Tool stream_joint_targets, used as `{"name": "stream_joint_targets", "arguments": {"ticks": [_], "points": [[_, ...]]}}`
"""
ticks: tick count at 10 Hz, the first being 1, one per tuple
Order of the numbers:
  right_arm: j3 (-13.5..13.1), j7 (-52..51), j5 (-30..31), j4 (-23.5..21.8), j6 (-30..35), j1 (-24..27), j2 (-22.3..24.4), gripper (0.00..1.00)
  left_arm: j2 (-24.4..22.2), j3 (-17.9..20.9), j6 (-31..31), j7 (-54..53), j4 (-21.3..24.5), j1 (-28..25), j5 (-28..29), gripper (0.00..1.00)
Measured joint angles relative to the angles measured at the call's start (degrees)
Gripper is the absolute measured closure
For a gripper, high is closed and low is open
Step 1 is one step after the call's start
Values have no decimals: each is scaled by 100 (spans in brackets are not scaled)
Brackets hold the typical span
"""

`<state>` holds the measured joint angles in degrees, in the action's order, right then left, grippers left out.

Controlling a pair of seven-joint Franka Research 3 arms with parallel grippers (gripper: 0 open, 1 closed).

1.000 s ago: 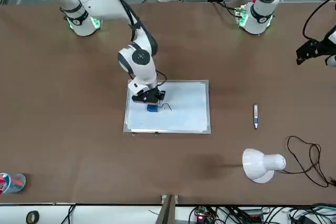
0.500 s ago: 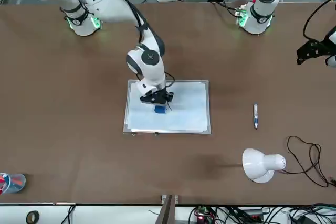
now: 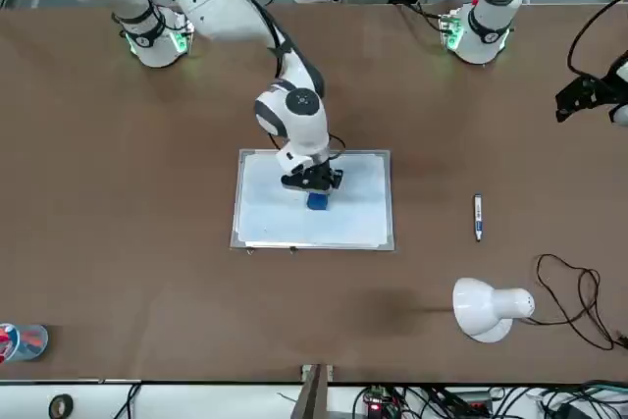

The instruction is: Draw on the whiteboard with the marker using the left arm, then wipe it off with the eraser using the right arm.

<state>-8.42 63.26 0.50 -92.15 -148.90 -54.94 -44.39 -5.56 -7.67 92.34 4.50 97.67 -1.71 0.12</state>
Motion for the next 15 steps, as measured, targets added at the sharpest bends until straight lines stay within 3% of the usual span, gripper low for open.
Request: {"name": "stream_joint_targets", "arguments": {"ticks": [5, 8, 11, 15], "points": [[-9, 609, 8, 545, 55, -159, -321, 44, 2, 0, 0, 0, 3, 0, 0, 0], [-21, 567, 6, 774, 664, -147, -322, 44, 5, 0, 0, 0, 8, 0, 0, 0], [-56, -36, -14, 816, 1548, 171, 68, 44, 7, 1, 0, 0, 14, 1, 0, 0], [-50, -1075, -28, 110, 1814, 830, 975, 44, 7, 1, 0, 0, 18, 2, 0, 0]]}}
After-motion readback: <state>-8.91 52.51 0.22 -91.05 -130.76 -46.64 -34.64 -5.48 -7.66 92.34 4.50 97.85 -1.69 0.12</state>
